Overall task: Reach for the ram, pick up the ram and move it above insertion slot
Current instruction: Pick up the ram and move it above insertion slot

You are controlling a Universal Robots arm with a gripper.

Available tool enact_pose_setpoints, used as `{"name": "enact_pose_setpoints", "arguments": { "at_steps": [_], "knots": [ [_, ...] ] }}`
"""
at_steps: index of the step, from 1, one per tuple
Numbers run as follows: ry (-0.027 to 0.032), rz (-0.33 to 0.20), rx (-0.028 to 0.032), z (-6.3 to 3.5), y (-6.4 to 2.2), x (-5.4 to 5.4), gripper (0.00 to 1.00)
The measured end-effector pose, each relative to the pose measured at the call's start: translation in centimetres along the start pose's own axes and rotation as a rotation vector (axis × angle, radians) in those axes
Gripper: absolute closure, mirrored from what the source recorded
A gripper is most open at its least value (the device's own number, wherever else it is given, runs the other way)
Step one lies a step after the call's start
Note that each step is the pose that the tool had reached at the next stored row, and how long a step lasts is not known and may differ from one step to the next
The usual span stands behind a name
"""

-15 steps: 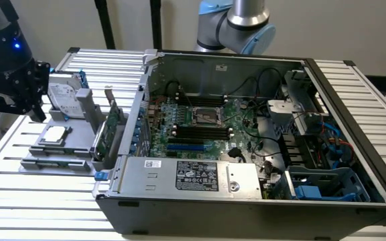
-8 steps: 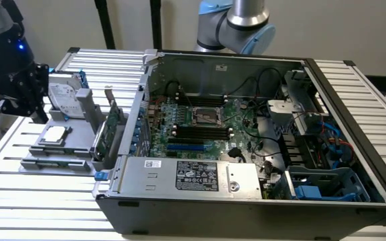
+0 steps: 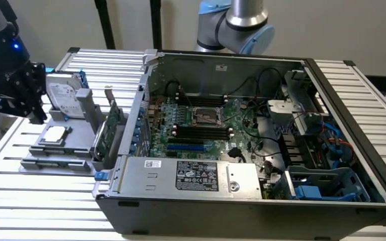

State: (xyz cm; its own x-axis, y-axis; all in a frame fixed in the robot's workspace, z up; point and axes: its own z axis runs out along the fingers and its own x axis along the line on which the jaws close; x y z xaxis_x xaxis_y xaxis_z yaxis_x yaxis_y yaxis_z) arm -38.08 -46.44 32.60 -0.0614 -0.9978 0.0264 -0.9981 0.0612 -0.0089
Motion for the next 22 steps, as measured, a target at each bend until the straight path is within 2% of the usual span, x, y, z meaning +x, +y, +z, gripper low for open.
{"name": "enact_pose_setpoints", "arguments": {
  "at_steps": [1,2,4,5,8,22],
  "knots": [
    [0.0,-0.001,0.0,0.02,0.15,0.0,0.82],
    [0.0,-0.001,0.0,0.04,0.28,0.0,0.7],
    [-0.0002,-0.001,0.0029,0.22,0.56,0.0,0.7],
    [-0.0004,-0.001,0.0057,0.34,0.71,0.0,0.64],
    [-0.0008,-0.001,0.0099,0.8,1.06,0.0,0.64],
    [-0.0009,-0.018,0.0103,3.34,1.21,0.1,0.64]
  ]
}}
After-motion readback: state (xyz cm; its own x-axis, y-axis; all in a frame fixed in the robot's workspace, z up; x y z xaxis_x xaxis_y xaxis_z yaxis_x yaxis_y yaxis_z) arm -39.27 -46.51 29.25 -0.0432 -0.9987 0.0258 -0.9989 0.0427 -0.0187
